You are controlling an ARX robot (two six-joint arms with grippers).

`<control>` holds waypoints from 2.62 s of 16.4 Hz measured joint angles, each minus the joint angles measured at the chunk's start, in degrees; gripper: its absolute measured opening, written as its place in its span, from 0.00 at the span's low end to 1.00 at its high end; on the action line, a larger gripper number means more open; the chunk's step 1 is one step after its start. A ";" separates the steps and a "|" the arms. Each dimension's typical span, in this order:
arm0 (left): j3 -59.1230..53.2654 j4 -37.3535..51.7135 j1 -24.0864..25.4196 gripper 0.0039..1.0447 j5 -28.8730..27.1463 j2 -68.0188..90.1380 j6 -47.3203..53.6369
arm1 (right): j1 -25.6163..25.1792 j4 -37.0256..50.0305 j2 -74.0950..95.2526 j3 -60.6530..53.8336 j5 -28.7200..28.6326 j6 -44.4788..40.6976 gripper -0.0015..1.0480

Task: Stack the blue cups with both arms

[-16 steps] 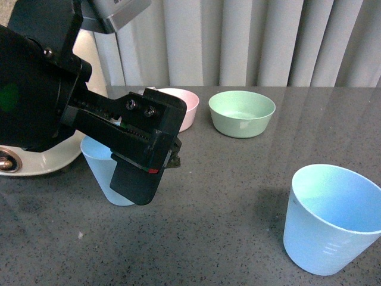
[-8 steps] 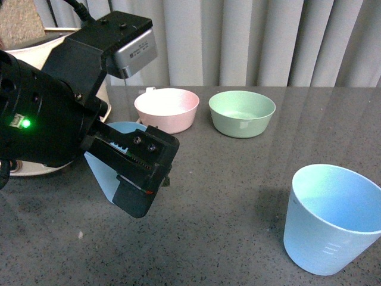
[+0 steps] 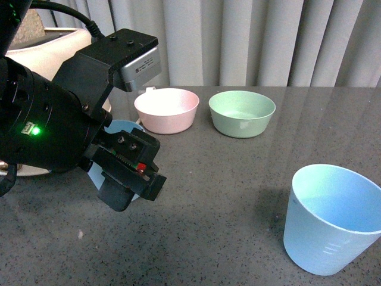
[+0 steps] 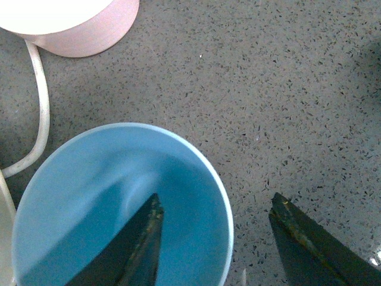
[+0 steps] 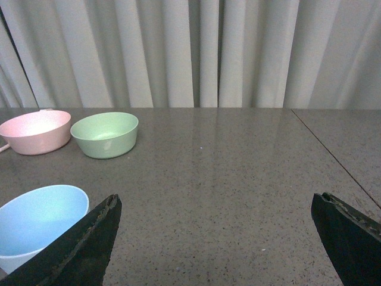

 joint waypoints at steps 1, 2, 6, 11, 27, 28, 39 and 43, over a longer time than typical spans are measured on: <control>0.13 -0.15 0.00 0.43 0.09 0.00 0.17 | 0.00 0.00 0.00 0.00 -0.02 0.00 0.94; 0.33 -0.28 -0.07 0.33 0.48 0.00 0.39 | 0.00 0.00 0.00 0.00 0.00 0.00 0.94; 0.61 -1.99 -0.52 0.01 1.51 -1.25 1.14 | 0.00 0.00 0.00 0.00 0.00 0.00 0.94; 3.65 -6.49 -5.40 0.02 3.76 -2.19 4.35 | 0.00 0.00 0.00 0.00 0.00 0.00 0.94; 8.24 -8.35 -14.38 0.02 4.07 1.62 8.46 | 0.00 0.00 0.00 0.00 0.00 0.00 0.94; 9.11 -8.44 -15.04 0.02 4.42 2.82 8.22 | 0.00 0.00 0.00 0.00 0.00 0.00 0.94; 8.24 -7.82 -14.53 0.94 9.57 -2.71 1.81 | 0.00 0.00 0.00 0.00 0.00 0.00 0.94; 8.57 -0.17 -10.54 0.94 7.65 -6.10 -3.13 | 0.00 0.00 0.00 0.00 0.00 0.00 0.94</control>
